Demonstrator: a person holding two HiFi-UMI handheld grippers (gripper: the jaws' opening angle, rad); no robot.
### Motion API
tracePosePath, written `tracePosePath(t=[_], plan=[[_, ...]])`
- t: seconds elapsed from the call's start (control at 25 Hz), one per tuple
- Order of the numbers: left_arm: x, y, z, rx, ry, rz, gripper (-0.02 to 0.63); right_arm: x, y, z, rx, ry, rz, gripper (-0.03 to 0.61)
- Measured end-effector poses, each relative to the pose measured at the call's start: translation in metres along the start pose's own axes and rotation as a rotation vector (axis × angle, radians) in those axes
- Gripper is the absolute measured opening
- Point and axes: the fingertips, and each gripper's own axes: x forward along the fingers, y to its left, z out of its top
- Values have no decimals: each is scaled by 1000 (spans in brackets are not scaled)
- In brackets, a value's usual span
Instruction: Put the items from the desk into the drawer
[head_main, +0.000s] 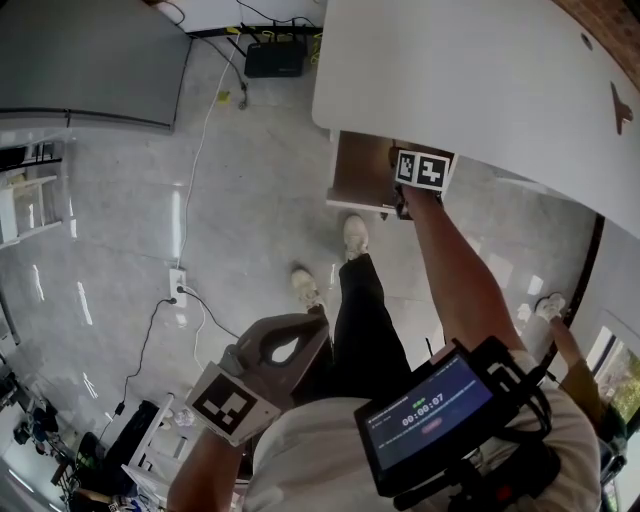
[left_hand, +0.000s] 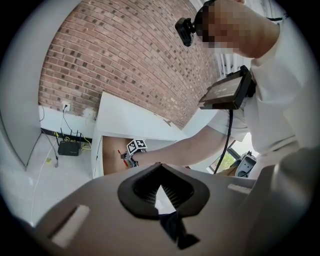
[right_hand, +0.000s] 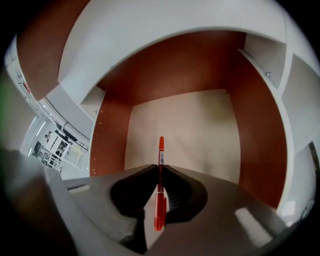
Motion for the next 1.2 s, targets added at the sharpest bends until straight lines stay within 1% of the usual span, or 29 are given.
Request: tracePosePath(t=[0.24, 0.52, 0.68, 0.84, 1.08, 1.2], plan=[[7, 9, -8, -35, 4, 24, 6, 22, -10, -7, 86, 35, 20, 43], [7, 14, -9, -68, -5, 33, 6, 33, -8, -16, 110, 79, 53, 44], [5, 16, -9, -67, -15, 33, 6, 28, -7, -17, 67, 92, 43, 44], [0, 12, -3, -50, -33, 21, 6, 11, -3, -13, 24, 79, 30, 44], [-20, -7, 7, -8, -72, -15, 6, -37, 14, -16, -43, 47, 6, 44], [-37, -21, 10, 20, -92, -32, 6, -70, 30, -22, -114, 27, 8, 43]])
